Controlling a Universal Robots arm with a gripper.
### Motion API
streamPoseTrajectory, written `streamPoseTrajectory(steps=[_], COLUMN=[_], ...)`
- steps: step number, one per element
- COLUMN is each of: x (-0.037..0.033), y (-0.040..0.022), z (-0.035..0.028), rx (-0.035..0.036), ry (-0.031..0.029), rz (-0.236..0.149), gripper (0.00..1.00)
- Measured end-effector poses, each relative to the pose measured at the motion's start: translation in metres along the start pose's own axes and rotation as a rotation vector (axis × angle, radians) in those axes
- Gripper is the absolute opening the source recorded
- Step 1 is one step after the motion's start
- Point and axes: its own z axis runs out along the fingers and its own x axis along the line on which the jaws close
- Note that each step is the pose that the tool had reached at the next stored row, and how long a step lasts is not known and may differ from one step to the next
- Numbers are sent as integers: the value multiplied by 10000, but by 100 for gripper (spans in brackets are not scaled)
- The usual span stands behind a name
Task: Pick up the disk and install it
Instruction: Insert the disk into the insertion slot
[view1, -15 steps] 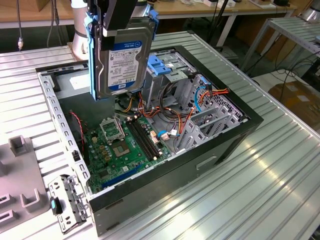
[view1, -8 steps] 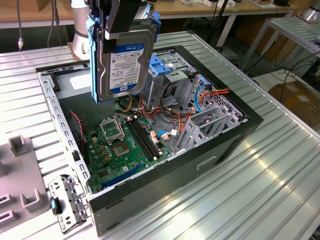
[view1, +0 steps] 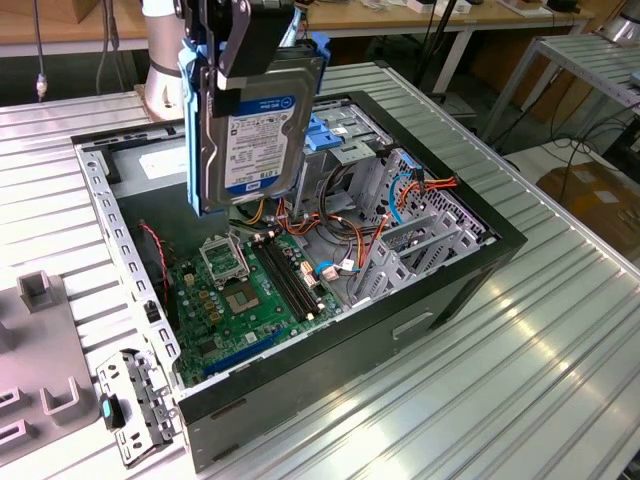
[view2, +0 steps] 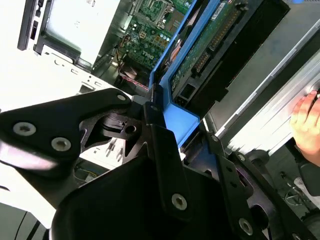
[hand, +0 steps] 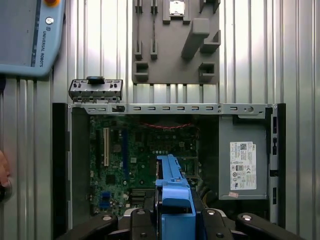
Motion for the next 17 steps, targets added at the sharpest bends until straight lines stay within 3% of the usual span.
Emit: streamPoseTrajectory(steps=[17], x=[313], y=[-10], z=[20], rx=[0], ry=[-1], rz=[0], gripper=[37])
